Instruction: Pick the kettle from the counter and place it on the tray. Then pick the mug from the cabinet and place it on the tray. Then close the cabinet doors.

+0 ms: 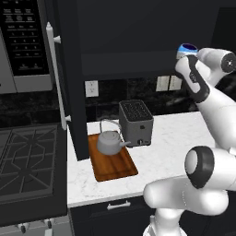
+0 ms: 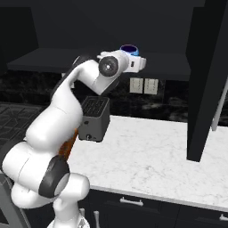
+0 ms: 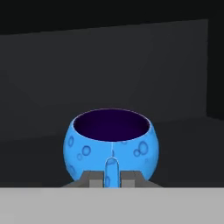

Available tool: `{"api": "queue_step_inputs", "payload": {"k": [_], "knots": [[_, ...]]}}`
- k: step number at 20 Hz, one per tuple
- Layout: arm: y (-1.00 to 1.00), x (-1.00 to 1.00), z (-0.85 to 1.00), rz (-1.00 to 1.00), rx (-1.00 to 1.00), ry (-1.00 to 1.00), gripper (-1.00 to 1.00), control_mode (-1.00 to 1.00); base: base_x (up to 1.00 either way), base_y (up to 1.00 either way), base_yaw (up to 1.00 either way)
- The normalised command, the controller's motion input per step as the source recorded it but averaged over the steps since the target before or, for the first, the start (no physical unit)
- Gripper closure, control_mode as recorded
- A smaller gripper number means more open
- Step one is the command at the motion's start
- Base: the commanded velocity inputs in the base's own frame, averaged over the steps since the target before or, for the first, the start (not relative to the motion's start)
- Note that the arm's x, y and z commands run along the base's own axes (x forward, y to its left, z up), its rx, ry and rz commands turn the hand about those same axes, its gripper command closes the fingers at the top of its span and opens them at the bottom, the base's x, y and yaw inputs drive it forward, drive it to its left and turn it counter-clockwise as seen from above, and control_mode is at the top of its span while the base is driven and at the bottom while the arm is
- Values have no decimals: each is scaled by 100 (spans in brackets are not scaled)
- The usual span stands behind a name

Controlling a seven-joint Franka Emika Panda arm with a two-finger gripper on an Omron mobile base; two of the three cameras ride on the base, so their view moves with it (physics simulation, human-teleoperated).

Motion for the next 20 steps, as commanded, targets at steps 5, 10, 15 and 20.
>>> {"api": "queue_step_inputs", "payload": {"k": [5, 10, 15, 20], "knots": [[32, -100, 12, 5, -8, -10, 100, -100, 0, 0, 0], [47, -94, 4, 21, -15, 0, 100, -100, 0, 0, 0], [31, -98, 1, 29, -9, 0, 100, -100, 0, 0, 0], [55, -100, -20, 32, -10, 0, 100, -100, 0, 0, 0]]}}
